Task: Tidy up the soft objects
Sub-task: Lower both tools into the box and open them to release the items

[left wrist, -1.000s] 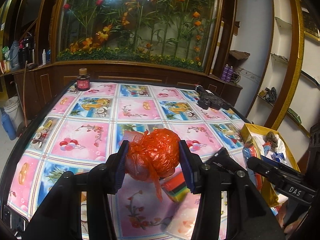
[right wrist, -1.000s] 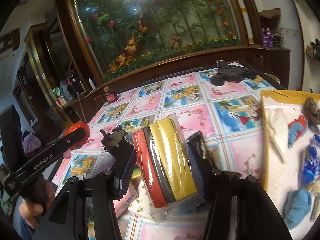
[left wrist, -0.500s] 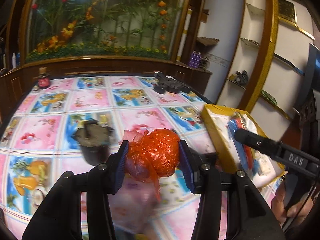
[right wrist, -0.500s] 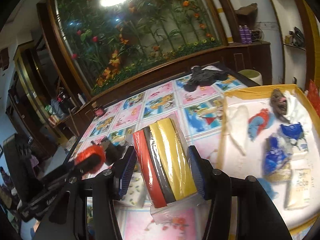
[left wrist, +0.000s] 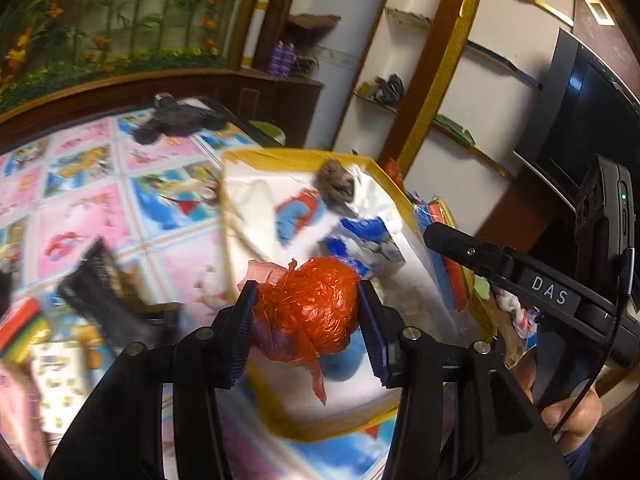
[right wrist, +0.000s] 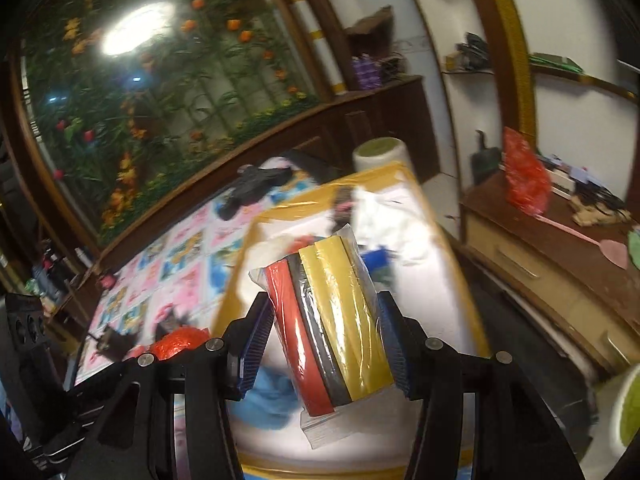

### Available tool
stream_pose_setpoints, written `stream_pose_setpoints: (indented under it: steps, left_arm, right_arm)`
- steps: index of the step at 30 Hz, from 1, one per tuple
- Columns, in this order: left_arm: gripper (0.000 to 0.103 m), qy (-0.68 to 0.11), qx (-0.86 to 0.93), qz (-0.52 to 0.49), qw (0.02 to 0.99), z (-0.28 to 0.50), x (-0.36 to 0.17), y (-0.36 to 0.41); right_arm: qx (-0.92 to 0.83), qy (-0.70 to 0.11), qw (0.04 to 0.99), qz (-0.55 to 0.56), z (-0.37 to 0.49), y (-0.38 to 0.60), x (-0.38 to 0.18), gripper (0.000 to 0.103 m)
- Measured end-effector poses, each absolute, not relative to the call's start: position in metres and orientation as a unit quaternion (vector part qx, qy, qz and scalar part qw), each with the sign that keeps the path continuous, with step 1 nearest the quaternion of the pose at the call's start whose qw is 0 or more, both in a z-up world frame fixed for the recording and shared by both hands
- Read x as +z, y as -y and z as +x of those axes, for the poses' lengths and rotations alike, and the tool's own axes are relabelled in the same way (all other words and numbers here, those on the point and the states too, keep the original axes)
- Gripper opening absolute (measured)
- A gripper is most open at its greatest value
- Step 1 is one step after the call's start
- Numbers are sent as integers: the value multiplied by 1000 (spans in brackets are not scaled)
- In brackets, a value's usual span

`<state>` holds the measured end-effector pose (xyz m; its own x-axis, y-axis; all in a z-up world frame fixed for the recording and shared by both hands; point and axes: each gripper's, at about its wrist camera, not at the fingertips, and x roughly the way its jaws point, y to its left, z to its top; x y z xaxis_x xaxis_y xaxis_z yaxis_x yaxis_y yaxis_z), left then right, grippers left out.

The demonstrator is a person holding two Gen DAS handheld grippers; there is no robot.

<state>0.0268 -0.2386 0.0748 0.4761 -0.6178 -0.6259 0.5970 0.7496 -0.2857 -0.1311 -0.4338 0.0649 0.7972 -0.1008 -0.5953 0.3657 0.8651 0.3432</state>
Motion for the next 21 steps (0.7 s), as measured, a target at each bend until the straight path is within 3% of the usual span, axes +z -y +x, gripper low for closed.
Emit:
stream_pose_setpoints:
  steps: [8, 21]
  left_arm:
    - [46, -395, -337, 19, 854, 35, 54, 265]
    - [49, -359, -324, 60, 873, 29, 48, 276]
  right_arm:
    - [-153, -324, 904, 231, -136, 441, 66, 52]
    - [-168, -349, 896, 216, -98, 448, 58, 53]
